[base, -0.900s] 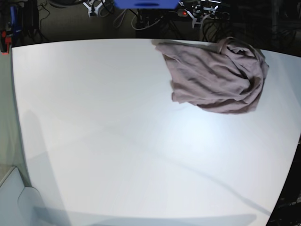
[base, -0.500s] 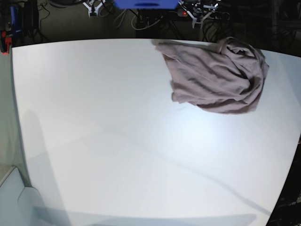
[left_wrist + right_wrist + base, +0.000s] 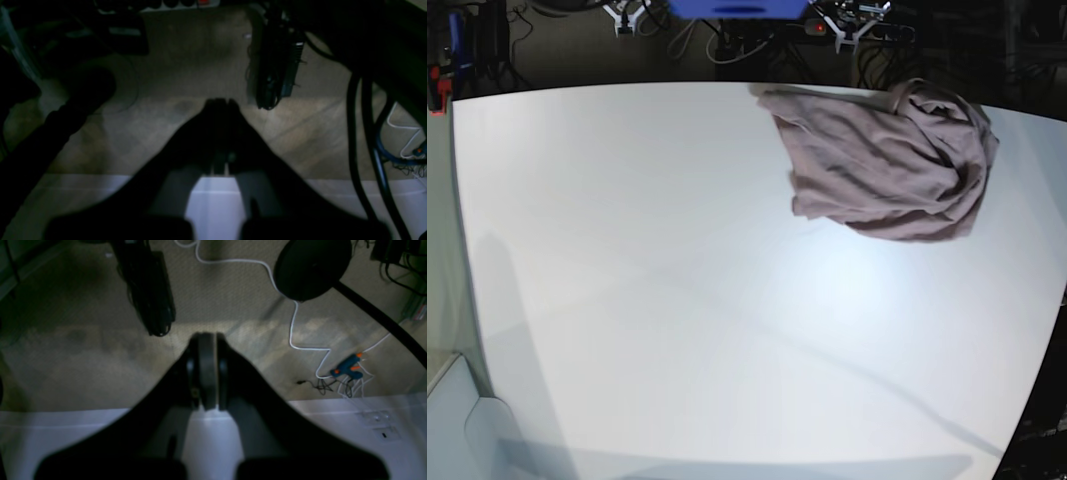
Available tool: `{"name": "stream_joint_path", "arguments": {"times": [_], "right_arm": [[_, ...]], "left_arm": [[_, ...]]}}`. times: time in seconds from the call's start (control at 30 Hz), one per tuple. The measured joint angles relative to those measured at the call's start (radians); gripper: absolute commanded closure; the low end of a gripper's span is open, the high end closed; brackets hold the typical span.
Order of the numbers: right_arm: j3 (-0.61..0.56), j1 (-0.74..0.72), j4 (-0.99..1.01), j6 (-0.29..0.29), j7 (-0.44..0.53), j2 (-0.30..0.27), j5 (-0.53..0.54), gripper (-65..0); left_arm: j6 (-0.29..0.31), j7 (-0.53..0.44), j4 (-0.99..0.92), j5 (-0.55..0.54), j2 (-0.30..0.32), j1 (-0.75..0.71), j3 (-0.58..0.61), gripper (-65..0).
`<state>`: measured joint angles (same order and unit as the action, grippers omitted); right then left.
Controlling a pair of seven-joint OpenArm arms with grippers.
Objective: Layout the t-shirt on the table in an organized manner, then fold the t-shirt properly
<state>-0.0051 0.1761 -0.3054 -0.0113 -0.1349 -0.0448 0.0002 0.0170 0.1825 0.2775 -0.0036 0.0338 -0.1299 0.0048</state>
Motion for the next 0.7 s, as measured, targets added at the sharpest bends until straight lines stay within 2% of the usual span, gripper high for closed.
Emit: {"name": "stream_joint_path", "arguments": {"times": [0.2,0.37,0.57,0.7], "right_arm": [[0.003,0.005,-0.018,0.0,-0.007,0.0,0.0,0.0],[0.004,0.095,-0.211,0.0,-0.002,-0.005,0.004,0.0],[0.012,0.243,-0.446,0.011,-0.014,-0.032,0.006,0.0],[0.081,0.332,-0.615,0.014,-0.021,-0.043,0.005,0.0]], "left_arm": [[0.0,0.0,0.0,0.0,0.0,-0.001,0.0,-0.2],[-0.001,-0.006,0.039,-0.004,0.024,-0.029,0.0,-0.2],[-0.011,0.001,0.375,-0.003,0.069,-0.216,-0.003,-0.2],[-0.011,0.02,0.585,-0.008,0.093,-0.347,-0.003,-0.2]]}}
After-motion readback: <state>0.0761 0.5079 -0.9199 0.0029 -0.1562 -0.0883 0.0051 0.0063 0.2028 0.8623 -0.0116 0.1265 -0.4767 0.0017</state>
